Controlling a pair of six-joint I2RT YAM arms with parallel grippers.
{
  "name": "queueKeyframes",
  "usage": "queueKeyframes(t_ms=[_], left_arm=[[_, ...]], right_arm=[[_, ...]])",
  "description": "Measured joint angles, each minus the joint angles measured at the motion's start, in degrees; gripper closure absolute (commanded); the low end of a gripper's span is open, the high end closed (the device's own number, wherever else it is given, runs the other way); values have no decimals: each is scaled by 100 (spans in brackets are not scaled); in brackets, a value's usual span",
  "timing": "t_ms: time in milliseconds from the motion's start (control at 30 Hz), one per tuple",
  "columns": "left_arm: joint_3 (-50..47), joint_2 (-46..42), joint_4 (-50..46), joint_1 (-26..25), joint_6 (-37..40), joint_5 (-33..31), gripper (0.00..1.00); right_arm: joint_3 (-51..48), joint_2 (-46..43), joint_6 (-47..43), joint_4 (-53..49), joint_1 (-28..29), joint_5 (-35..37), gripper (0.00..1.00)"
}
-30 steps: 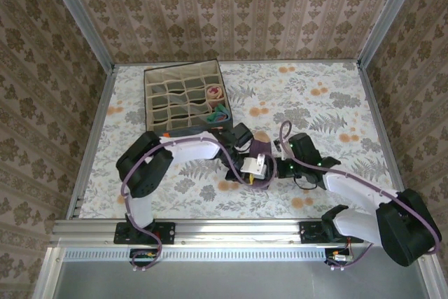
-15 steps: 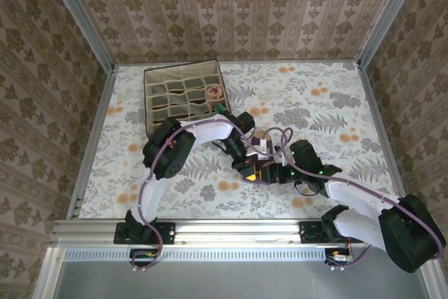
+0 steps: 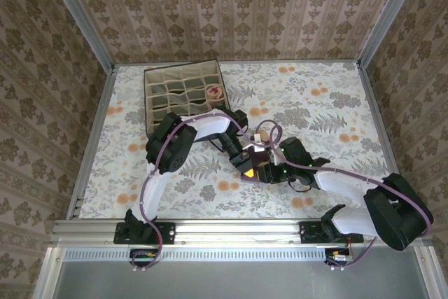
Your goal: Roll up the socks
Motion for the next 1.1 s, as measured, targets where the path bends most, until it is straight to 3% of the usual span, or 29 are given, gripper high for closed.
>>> queueKeyframes(t_ms=[167, 333, 500, 667, 833, 1100], left_arm=[[-621, -302, 695, -11, -199, -83, 94], [-1788, -1392, 2157, -129, -186, -590, 86], [-3493, -3014, 3932, -435, 17, -1432, 72], [-4994, -4098, 5783, -728, 116, -2426, 71], [-5213, -4153, 6605, -994, 251, -3145, 73], [-4843, -3582, 7167, -1067, 168, -3532, 80]], right_arm=[[293, 269, 151, -374, 24, 46, 100], [625, 638, 376, -743, -140, -109, 100], [905, 1051, 422, -1014, -437, -407, 100], [1097, 1342, 437, -1158, -597, -699, 100], [1331, 1679, 433, -1252, -649, -970, 100], [1484, 1943, 391, -1263, -671, -1211, 100]])
